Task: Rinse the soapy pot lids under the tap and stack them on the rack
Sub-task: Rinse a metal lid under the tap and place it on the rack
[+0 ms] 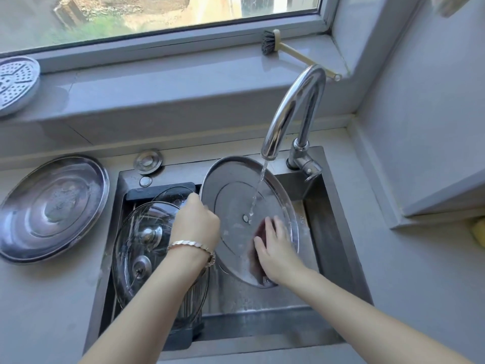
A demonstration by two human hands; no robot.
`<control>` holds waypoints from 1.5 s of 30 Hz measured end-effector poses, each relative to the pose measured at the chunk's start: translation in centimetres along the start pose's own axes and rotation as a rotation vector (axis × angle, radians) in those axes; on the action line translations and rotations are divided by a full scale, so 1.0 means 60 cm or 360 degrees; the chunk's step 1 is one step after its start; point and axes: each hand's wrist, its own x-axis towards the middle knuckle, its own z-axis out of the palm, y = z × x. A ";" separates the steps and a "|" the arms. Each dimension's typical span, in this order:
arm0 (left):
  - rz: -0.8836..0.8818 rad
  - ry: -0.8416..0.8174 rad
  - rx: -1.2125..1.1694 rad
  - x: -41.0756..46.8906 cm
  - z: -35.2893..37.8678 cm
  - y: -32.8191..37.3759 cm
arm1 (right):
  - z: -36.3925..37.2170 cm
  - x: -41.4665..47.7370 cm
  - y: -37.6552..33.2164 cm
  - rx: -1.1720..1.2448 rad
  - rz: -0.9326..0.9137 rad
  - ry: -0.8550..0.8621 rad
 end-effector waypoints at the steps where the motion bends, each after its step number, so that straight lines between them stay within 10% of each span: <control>1: 0.0005 0.0002 -0.0079 -0.001 0.004 -0.009 | 0.002 0.013 -0.007 0.0009 0.0071 0.0096; 6: 0.0054 -0.0012 -0.0387 -0.024 0.045 -0.040 | -0.015 0.079 -0.074 -0.0093 -0.0060 0.0530; 13: 0.0089 0.0227 -0.1079 0.004 0.045 -0.064 | -0.008 0.024 -0.085 -0.0463 -0.1521 0.0306; 19: 0.0307 0.0246 -0.1055 -0.024 0.055 -0.066 | -0.079 0.084 -0.066 -0.0602 -0.0860 0.0640; 24: 0.0316 0.0287 -0.1059 -0.016 0.061 -0.059 | -0.018 0.036 -0.074 -0.0672 -0.1559 0.0463; 29: 0.0309 0.0312 -0.0926 -0.032 0.048 -0.057 | -0.071 0.084 -0.054 -0.0532 -0.0785 0.0628; 35: 0.0260 0.0383 -0.0929 -0.018 0.061 -0.061 | -0.009 0.031 -0.067 -0.0643 -0.1597 0.0486; 45: 0.0253 0.0708 -0.0805 -0.022 0.040 -0.047 | -0.053 0.047 -0.012 -0.0319 -0.0258 0.0635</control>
